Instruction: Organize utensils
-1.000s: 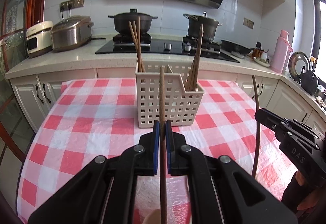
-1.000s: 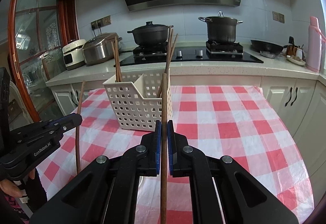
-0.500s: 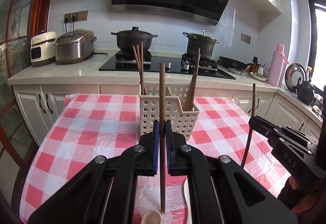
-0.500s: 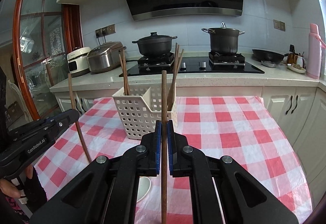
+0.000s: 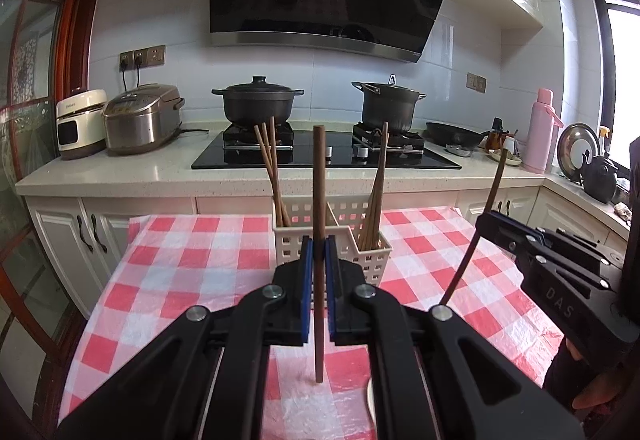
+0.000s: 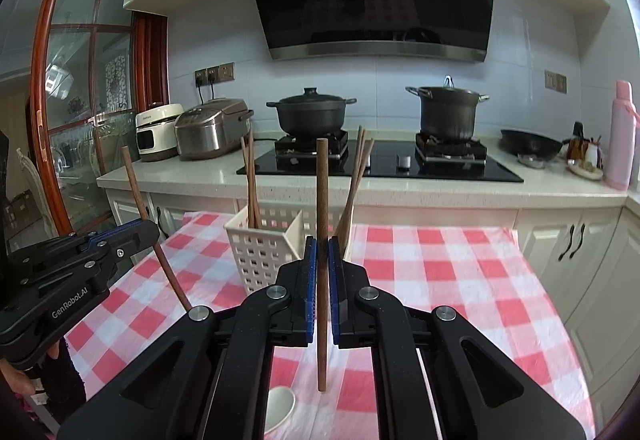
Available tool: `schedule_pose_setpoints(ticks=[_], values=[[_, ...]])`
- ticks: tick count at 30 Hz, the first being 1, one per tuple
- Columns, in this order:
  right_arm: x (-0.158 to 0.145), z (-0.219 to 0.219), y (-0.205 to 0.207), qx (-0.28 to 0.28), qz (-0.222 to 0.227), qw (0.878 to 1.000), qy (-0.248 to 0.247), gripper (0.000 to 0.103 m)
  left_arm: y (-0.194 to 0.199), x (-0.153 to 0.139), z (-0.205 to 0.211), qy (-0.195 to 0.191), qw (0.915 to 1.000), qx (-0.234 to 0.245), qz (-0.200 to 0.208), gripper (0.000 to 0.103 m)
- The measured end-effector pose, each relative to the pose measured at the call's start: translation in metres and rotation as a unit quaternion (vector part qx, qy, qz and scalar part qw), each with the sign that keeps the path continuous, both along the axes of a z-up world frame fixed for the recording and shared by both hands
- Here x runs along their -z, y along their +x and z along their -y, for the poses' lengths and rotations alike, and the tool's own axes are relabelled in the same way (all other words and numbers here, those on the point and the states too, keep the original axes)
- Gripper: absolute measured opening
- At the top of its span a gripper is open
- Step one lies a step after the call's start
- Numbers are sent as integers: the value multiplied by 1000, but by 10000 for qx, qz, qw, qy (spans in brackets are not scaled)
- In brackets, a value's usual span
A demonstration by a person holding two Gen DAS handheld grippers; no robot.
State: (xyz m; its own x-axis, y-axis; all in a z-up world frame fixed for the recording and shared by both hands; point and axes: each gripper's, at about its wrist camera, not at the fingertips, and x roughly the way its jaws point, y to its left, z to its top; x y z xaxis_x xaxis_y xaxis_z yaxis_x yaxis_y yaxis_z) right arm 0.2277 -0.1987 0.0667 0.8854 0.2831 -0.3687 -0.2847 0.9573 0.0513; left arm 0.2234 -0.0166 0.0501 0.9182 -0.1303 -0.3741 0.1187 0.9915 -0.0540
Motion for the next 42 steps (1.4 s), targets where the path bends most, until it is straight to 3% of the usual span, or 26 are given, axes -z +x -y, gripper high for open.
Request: schedule_pose_setpoints(ticks=[11, 20, 28, 37, 42], values=[[-31, -7, 29, -103, 262, 9996, -86, 6, 15, -36, -5, 89, 9999, 114, 83, 6], [-72, -6, 61, -156, 482, 9987, 88, 6, 25, -100, -4, 172, 9985, 275, 430, 6], [-87, -19, 88, -215, 541, 9982, 130, 6, 55, -144, -1, 225, 9971, 175, 704, 6], [-72, -25, 113, -208, 357, 9991, 137, 6, 109, -145, 2, 149, 9972, 48, 733, 6], [-58, -27, 128, -247, 135, 9995, 165, 6, 148, -116, -1, -100, 9996, 129, 231, 6]])
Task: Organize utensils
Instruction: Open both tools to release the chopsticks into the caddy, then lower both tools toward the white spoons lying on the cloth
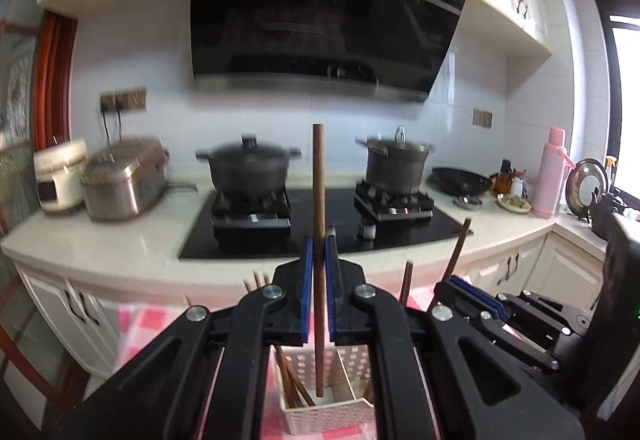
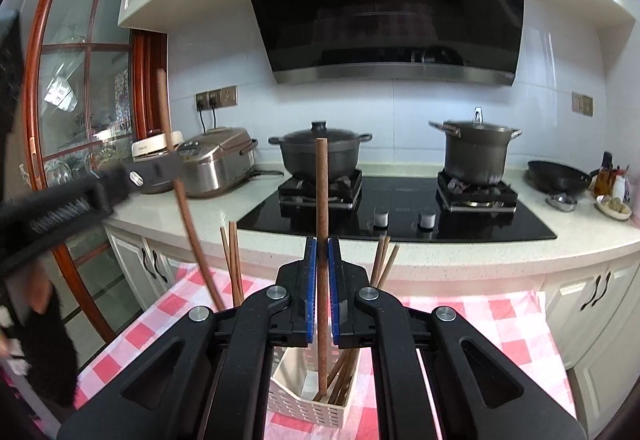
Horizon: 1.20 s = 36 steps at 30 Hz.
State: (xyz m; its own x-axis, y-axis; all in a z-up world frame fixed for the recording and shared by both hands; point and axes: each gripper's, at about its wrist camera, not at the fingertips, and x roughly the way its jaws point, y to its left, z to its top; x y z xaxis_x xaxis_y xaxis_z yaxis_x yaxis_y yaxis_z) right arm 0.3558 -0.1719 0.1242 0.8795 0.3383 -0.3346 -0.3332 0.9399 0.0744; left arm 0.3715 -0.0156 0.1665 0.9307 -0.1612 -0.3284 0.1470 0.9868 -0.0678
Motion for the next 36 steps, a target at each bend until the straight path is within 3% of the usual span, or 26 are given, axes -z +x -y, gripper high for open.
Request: schedule_pose_setpoints(ticks=[10, 14, 20, 22, 24, 25, 29, 34, 36], values=[[43, -11, 29, -141, -708, 9974, -85, 6, 45, 71, -10, -84, 9938, 105, -1101, 6], [57, -13, 39, -65, -862, 9962, -106, 6, 51, 89, -13, -41, 9925, 35, -1222, 6], [61, -11, 46, -11, -871, 9961, -98, 11, 52, 93, -21, 17, 9933, -151, -1149, 11], [60, -11, 47, -19, -844, 9963, -142, 18, 50, 92, -27, -12, 9936, -238, -1105, 28], [58, -9, 46, 7, -805, 9967, -145, 51, 45, 88, -33, -74, 9942, -298, -1030, 37], [56, -7, 44, 5, -760, 9971, -88, 56, 41, 86, -35, -71, 9947, -352, -962, 42], [43, 1, 34, 52, -557, 9984, -83, 58, 21, 74, -45, -8, 9961, -560, -684, 56], [26, 14, -3, 100, -100, 9998, -106, 73, -26, 62, -60, 88, 9950, -975, -187, 84], [25, 19, -27, 178, 137, 9996, -176, 84, -54, 61, -67, 60, 9933, -1149, 102, 93]])
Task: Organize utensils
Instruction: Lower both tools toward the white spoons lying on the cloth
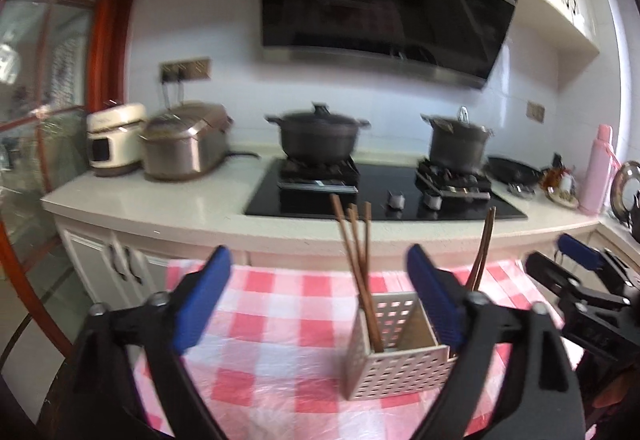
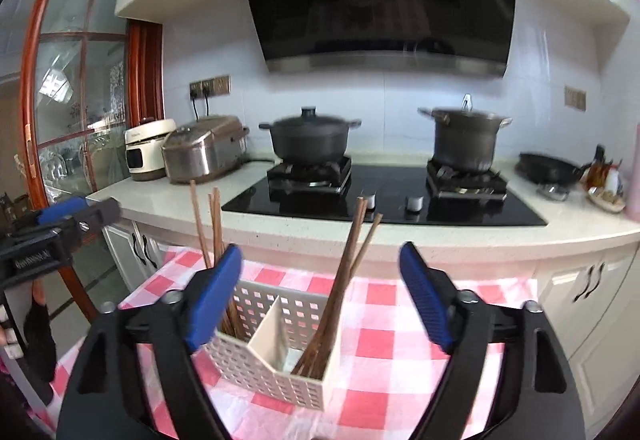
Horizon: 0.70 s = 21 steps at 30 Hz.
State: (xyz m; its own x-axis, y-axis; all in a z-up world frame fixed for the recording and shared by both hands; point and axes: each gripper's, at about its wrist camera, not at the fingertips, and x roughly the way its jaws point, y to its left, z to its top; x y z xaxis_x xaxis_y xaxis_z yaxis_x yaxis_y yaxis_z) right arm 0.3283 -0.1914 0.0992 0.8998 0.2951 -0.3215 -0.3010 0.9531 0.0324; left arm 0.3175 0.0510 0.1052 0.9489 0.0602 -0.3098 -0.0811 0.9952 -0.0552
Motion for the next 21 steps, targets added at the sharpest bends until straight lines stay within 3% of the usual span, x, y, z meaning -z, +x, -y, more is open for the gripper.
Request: schedule_pose_setpoints(ticks=[3, 6, 12, 15, 21], values=[[6, 7, -27, 160, 67, 9998, -33, 84, -36, 7, -5, 37, 9995, -162, 267, 98], [24, 16, -55, 323, -107, 9994, 54, 84, -64, 20, -9, 57, 9995, -207, 212, 98], [71, 27, -87, 386, -935, 9944, 312, 84, -106, 74, -3, 309, 9985, -218, -395, 98], [92, 22, -101, 381, -1226, 9914, 238, 84, -122, 106, 5, 525, 9952, -111, -814, 98], [123, 20, -128, 347, -1634, 9855, 286, 84, -144, 145, 13, 676, 9904, 54, -1208, 98]])
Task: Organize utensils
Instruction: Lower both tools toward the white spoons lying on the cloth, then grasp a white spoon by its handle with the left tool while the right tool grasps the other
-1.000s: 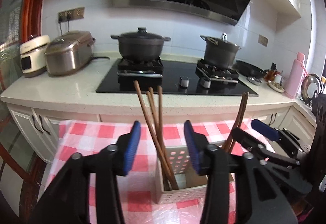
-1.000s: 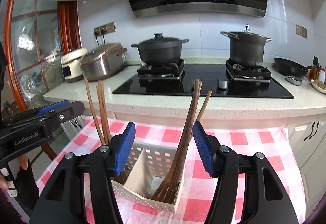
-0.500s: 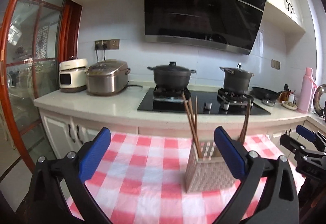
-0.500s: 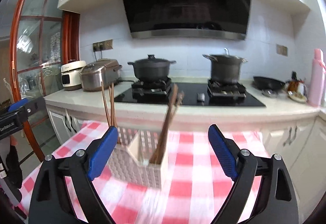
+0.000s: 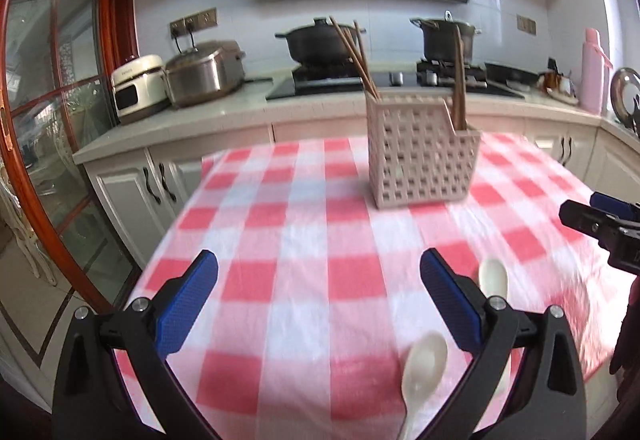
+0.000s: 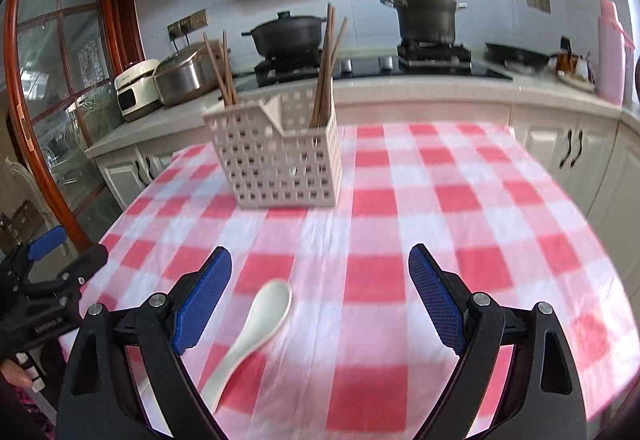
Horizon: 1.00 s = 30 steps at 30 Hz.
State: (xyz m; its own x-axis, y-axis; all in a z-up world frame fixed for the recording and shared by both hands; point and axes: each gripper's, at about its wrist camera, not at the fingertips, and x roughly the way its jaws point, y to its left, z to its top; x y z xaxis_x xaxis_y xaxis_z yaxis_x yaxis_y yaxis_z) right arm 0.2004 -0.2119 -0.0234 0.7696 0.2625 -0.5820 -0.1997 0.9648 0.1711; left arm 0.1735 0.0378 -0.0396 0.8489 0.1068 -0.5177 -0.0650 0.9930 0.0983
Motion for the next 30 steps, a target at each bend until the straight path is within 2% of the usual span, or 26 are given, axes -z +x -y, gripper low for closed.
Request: schedule_pose_setpoints(ticks=[11, 17, 20, 24, 28, 30], values=[[22, 9, -31, 114, -182, 9996, 178, 84, -17, 32, 26, 50, 9975, 402, -576, 97], [33, 14, -41, 199, -312, 9991, 199, 84, -9, 51, 40, 75, 9941, 590, -911, 88], [33, 17, -44, 237, -323, 9990, 214, 84, -2, 59, 44, -30, 9906, 722, -1164, 82], [32, 20, -44, 266, -330, 9987, 272, 84, 5, 64, 49, -68, 9877, 822, -1327, 77], [34, 17, -43, 248, -364, 9987, 254, 84, 13, 70, 53, -35, 9848, 837, -1521, 67], [34, 17, -43, 236, -376, 9987, 249, 84, 14, 72, 54, -66, 9839, 845, -1572, 66]])
